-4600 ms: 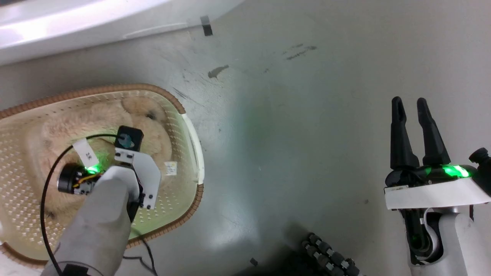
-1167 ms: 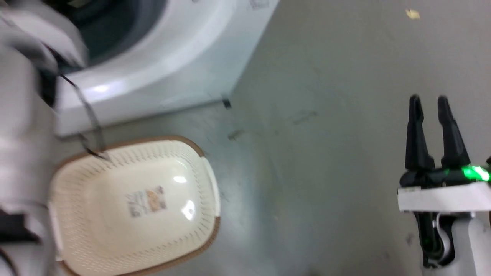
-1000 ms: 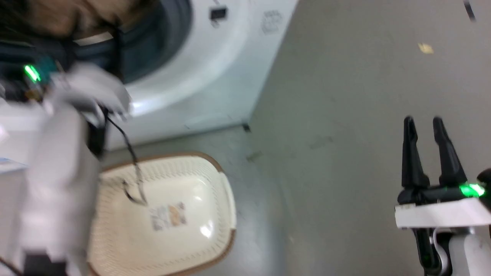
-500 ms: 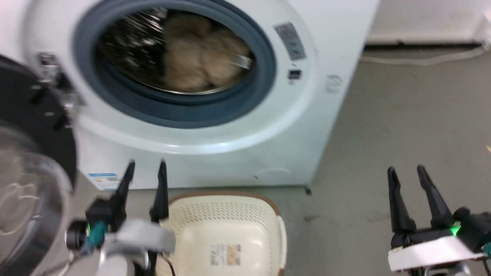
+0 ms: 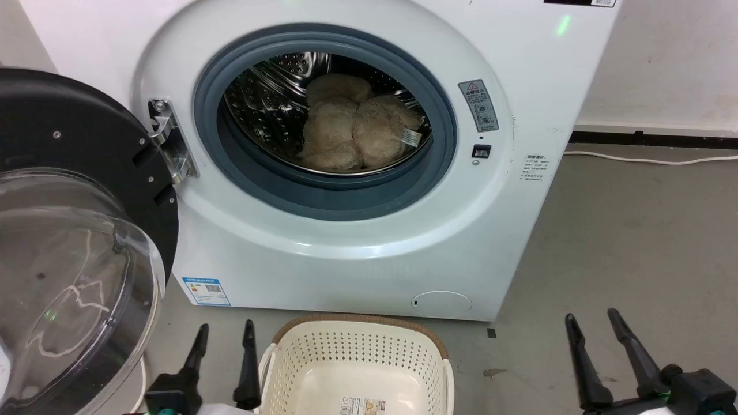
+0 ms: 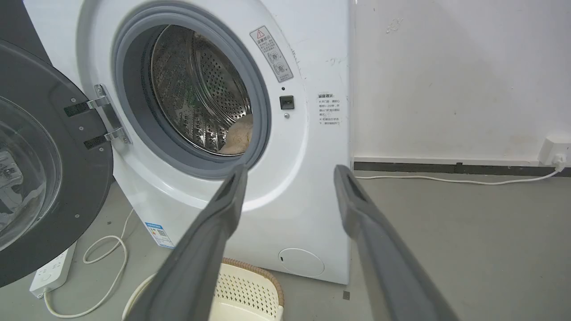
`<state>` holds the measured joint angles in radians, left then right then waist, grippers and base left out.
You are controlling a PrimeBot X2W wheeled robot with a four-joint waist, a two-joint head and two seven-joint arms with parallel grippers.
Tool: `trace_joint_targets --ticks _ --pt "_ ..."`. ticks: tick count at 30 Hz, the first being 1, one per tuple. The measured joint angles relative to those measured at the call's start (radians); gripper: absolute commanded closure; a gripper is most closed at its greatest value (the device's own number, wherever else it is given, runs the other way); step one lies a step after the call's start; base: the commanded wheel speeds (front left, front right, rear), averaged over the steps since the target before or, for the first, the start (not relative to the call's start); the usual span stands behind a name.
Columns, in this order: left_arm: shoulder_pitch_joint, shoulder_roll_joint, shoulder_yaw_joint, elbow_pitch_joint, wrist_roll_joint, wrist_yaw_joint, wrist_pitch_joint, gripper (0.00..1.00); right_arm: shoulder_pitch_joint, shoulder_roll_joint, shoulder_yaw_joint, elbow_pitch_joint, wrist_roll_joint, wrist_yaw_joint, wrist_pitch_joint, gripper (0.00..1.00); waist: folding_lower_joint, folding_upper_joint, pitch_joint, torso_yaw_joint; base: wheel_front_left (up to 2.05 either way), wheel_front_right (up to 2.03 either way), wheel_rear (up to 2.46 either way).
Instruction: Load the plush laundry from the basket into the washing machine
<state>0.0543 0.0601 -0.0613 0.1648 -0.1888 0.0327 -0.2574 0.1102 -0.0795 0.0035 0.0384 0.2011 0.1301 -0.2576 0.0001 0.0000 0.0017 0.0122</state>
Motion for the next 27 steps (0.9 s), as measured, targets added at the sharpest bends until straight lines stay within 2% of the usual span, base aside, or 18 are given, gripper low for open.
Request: trace_joint_targets --ticks 7,8,27 --pt "0.003 -0.006 -0.014 -0.011 0.03 0.004 0.0 0.0 0.0 0.015 -0.008 0.0 0.004 0.0 0.0 0.0 0.0 0.0 -0.002 -0.003 0.0 0.0 0.0" --pt "0.002 -0.006 -0.015 -0.012 0.029 0.004 0.002 1.0 0.0 0.015 -0.007 0.0 0.003 0.0 0.0 1.0 0.0 0.0 -0.002 -0.003 0.0 0.0 0.0" --pt "0.002 -0.007 -0.009 -0.024 0.039 0.0 0.031 1.0 -0.002 0.015 -0.007 -0.001 -0.016 0.0 0.029 1.0 -0.0001 0.0 -0.002 -0.004 0.0 0.0 0.0"
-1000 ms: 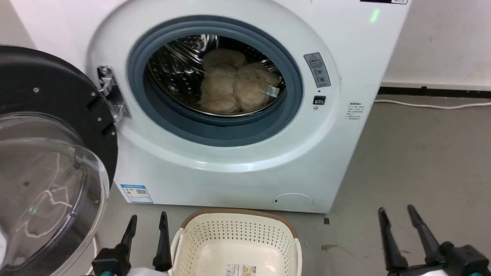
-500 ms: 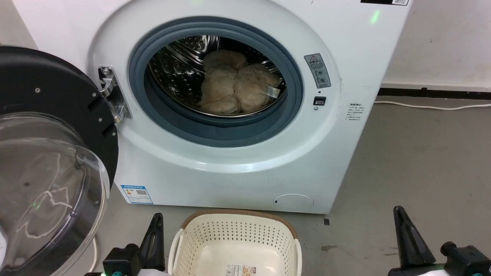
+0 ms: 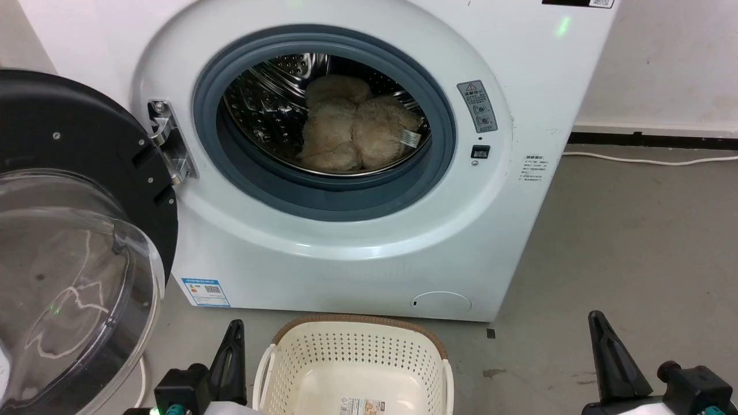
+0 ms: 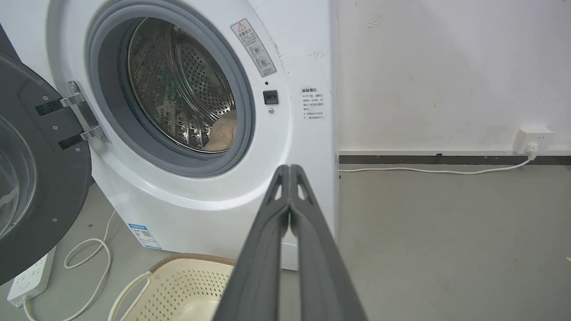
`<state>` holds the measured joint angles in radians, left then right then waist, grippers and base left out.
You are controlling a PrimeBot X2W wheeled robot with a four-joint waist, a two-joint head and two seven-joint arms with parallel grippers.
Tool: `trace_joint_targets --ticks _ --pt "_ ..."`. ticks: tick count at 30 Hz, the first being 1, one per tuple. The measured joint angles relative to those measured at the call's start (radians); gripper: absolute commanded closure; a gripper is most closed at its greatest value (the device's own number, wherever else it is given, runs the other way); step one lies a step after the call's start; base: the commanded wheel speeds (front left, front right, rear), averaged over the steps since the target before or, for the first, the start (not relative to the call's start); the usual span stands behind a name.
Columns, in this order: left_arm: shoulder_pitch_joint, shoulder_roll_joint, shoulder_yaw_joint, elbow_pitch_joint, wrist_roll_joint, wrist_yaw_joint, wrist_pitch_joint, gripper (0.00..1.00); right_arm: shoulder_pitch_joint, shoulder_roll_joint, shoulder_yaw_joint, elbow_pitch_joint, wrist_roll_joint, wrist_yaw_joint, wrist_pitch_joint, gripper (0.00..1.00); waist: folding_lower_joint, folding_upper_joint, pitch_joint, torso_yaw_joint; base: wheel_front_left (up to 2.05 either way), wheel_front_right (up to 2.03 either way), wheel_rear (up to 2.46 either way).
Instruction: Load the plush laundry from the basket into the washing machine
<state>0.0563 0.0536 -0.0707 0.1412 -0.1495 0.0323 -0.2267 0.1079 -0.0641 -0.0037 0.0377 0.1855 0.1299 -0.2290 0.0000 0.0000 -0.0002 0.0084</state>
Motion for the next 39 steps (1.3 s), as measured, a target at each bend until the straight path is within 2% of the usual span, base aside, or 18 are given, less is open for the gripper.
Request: trace_joint_targets --ticks 39 --pt "-0.012 -0.001 0.023 -0.048 0.051 -0.009 0.077 1.0 -0.028 0.002 0.001 -0.009 -0.063 0.0 0.079 1.0 0.0 0.0 0.0 -0.003 0.0 0.0 0.0"
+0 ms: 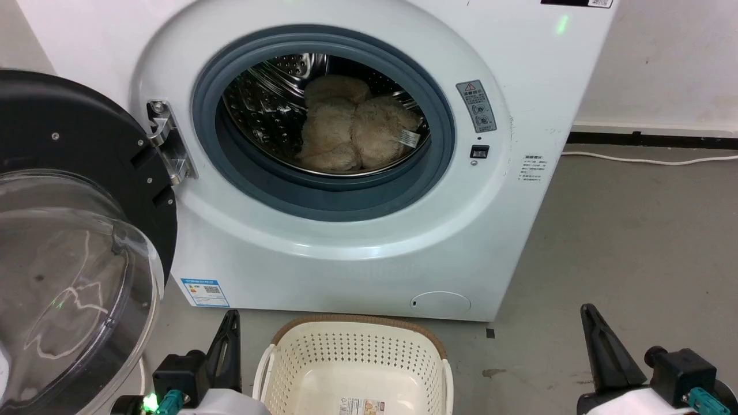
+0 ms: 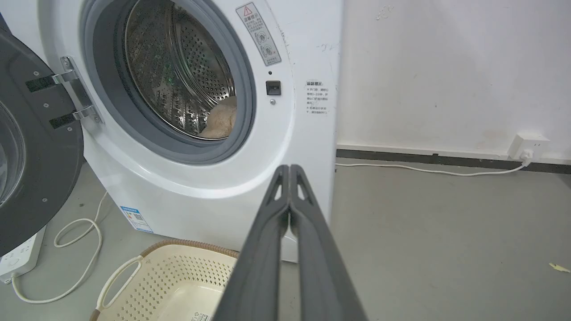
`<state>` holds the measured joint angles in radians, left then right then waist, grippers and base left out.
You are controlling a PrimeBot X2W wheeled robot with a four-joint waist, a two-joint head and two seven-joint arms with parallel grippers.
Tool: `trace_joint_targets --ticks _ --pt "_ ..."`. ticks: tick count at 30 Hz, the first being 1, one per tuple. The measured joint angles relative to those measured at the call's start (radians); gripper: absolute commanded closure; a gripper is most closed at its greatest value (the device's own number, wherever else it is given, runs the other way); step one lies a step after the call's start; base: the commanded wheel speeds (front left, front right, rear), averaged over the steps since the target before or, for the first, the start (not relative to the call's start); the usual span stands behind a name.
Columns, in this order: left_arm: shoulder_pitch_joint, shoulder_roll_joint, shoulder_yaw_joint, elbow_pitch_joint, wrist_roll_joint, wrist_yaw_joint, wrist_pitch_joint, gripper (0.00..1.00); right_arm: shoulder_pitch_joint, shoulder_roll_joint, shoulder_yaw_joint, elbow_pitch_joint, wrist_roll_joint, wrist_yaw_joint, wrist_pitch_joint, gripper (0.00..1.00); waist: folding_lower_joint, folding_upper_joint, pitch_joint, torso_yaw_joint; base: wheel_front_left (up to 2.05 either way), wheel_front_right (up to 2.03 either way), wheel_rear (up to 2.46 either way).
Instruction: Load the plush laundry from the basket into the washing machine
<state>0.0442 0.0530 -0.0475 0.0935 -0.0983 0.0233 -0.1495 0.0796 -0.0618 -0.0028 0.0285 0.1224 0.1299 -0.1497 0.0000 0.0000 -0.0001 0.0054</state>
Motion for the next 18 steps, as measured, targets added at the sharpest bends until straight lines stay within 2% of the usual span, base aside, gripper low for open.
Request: trace_joint_targets --ticks 18 --pt "-0.005 0.0 0.012 -0.022 0.024 -0.006 0.04 1.0 -0.02 0.001 0.001 -0.006 -0.028 0.0 0.042 1.0 0.0 0.0 0.0 -0.001 0.0 0.0 0.0"
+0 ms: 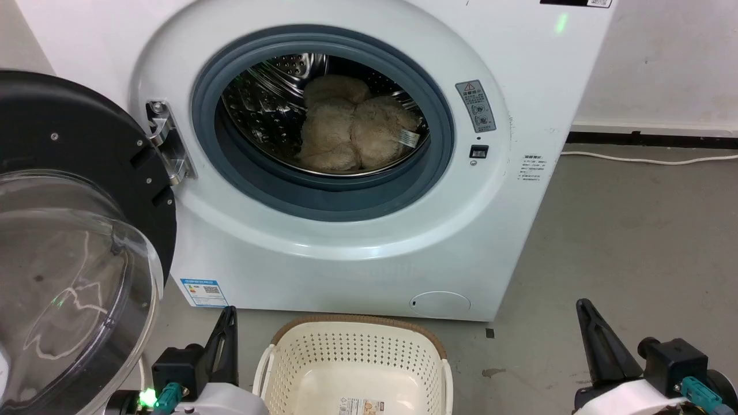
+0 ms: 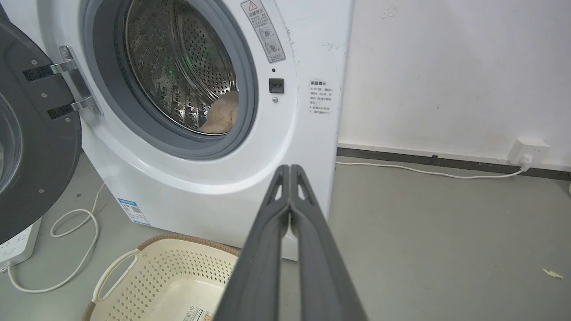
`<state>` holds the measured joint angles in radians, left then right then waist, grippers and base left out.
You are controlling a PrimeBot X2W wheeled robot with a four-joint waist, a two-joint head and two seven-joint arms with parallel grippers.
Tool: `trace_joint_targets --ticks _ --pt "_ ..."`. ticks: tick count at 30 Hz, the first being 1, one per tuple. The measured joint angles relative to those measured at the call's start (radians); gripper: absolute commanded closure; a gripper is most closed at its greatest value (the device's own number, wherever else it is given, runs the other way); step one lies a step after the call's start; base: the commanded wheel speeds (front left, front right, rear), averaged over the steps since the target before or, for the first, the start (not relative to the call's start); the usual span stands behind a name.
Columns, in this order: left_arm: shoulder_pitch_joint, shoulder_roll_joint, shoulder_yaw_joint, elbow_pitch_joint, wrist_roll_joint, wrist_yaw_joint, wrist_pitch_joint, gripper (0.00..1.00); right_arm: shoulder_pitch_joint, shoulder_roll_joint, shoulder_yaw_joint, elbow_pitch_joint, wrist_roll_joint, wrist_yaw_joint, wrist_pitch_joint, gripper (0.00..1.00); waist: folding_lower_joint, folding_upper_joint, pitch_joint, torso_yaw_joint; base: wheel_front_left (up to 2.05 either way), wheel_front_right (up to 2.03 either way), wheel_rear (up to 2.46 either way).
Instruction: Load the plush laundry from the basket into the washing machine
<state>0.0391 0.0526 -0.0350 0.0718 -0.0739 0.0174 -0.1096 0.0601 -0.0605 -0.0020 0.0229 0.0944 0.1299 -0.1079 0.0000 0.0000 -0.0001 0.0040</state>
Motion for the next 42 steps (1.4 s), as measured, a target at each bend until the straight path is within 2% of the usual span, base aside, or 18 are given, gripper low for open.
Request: trace_joint_targets --ticks 42 --pt "-0.019 -0.001 0.025 -0.054 0.054 -0.012 0.086 1.0 -0.034 0.005 0.001 -0.014 -0.072 0.0 0.083 1.0 0.0 0.0 0.0 -0.003 0.0 0.0 0.0"
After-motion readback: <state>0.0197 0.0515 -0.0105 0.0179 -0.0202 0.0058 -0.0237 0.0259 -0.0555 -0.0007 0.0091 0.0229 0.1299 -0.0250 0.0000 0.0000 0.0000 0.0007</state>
